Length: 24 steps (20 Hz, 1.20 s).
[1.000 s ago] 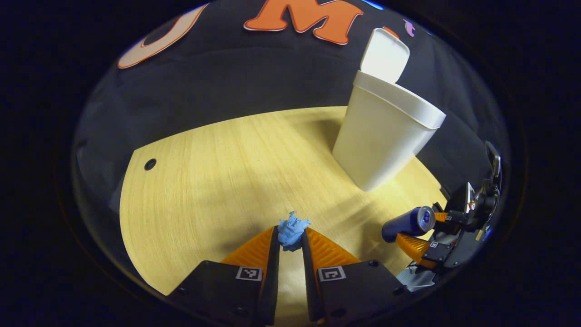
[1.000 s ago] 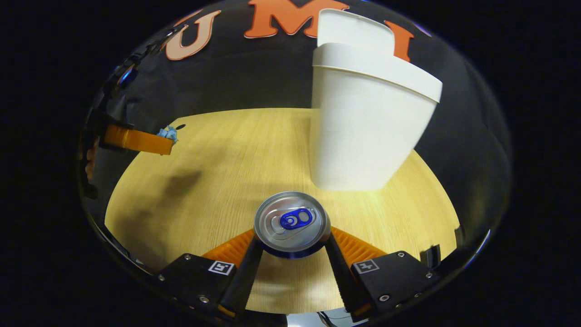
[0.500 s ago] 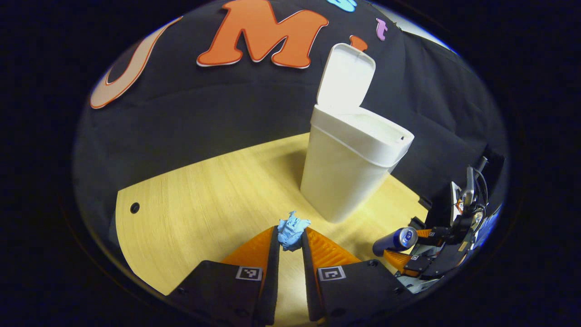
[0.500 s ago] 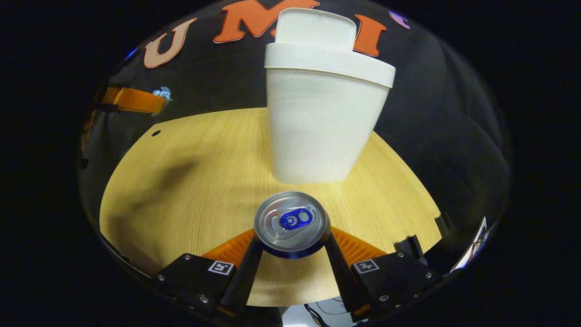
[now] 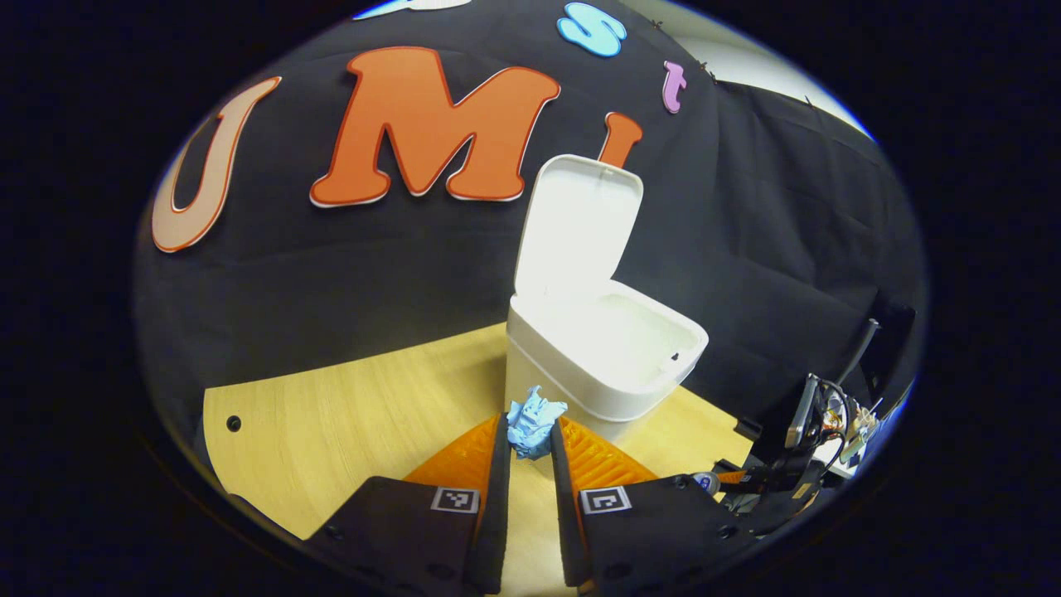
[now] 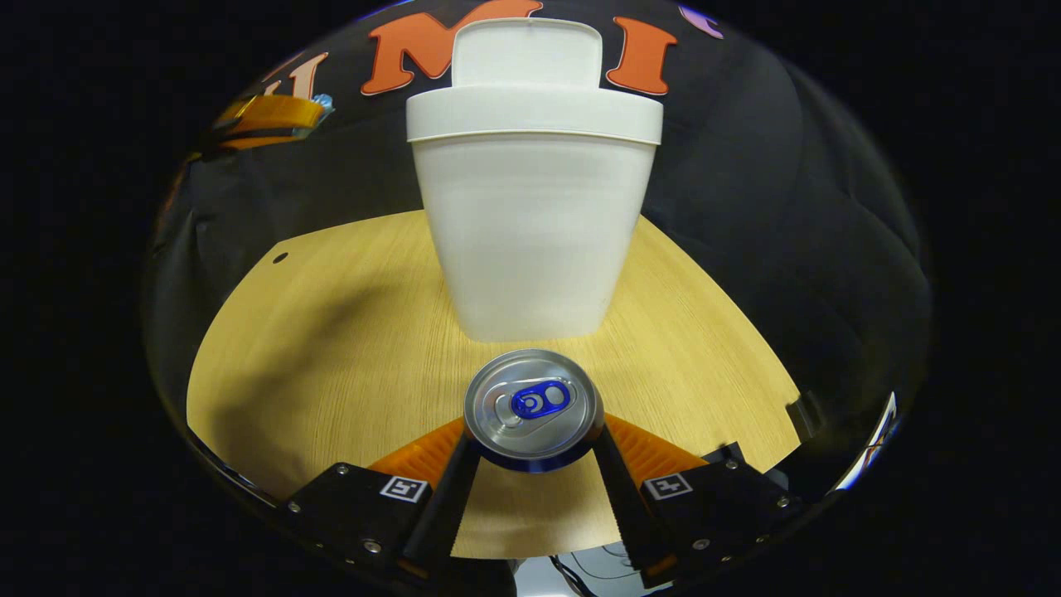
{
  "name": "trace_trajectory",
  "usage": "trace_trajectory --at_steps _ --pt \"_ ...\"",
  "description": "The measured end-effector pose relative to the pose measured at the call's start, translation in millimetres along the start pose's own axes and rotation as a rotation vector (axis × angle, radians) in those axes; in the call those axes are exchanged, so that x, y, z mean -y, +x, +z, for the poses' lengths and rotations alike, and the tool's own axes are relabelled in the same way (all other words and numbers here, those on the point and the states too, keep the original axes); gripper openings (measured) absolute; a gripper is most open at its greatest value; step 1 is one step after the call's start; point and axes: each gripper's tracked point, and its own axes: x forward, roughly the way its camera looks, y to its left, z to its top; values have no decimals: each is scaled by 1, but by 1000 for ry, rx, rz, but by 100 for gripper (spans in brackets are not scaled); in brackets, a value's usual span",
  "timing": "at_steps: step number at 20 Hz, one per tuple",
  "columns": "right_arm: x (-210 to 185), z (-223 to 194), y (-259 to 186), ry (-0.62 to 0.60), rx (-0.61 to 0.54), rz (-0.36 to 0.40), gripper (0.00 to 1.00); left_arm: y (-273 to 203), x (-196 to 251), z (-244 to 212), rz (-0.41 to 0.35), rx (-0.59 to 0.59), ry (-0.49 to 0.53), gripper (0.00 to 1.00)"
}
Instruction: Press the lid of the desktop garbage bin to open it, pick up the crumpled paper on the desktop and throw it into the bin, then pick up the pop can on the desktop and drop it into the bin, and finally close the garbage bin lid.
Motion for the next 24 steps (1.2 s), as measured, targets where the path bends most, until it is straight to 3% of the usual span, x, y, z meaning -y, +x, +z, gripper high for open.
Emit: trace_trajectory --at_steps 2,3,5,6,9,10,13,14,15,16,17,19,21,22,23,24 --pt "8 1 -1 0 5 5 75 10 11 12 -2 32 7 30" --pt "13 1 -2 -1 7 3 80 14 17 19 -4 47 10 31" --pt "23 4 -4 2 18 0 80 20 28 33 -12 80 17 31" --pt "27 4 -5 7 23 0 75 24 32 38 -15 95 21 30" --pt "36 -3 -6 25 13 -3 80 42 44 51 -19 107 29 30" --pt "40 -4 -7 27 12 -6 75 47 51 54 -21 107 30 30" --pt "52 -5 -9 47 21 -19 75 62 63 58 -26 113 47 30" --pt "57 -6 -9 56 22 -28 80 68 69 57 -34 117 56 30" --pt "61 -7 -10 67 22 -32 75 72 71 56 -31 118 65 30" --pt "66 -7 -10 78 22 -39 80 78 76 57 -31 117 78 30" --pt "70 -7 -11 88 25 -42 75 83 77 58 -23 119 88 30" --pt "78 -6 -12 100 32 -54 80 91 82 59 -22 118 102 39" --pt "83 -5 -14 108 36 -59 75 93 83 58 -17 114 104 39" --pt "85 -5 -15 110 38 -61 80 96 84 56 -19 109 103 47" --pt "86 -4 -16 110 39 -65 75 98 85 55 -25 106 101 53" --pt "86 -3 -17 111 41 -62 75 97 87 54 -31 105 100 67"
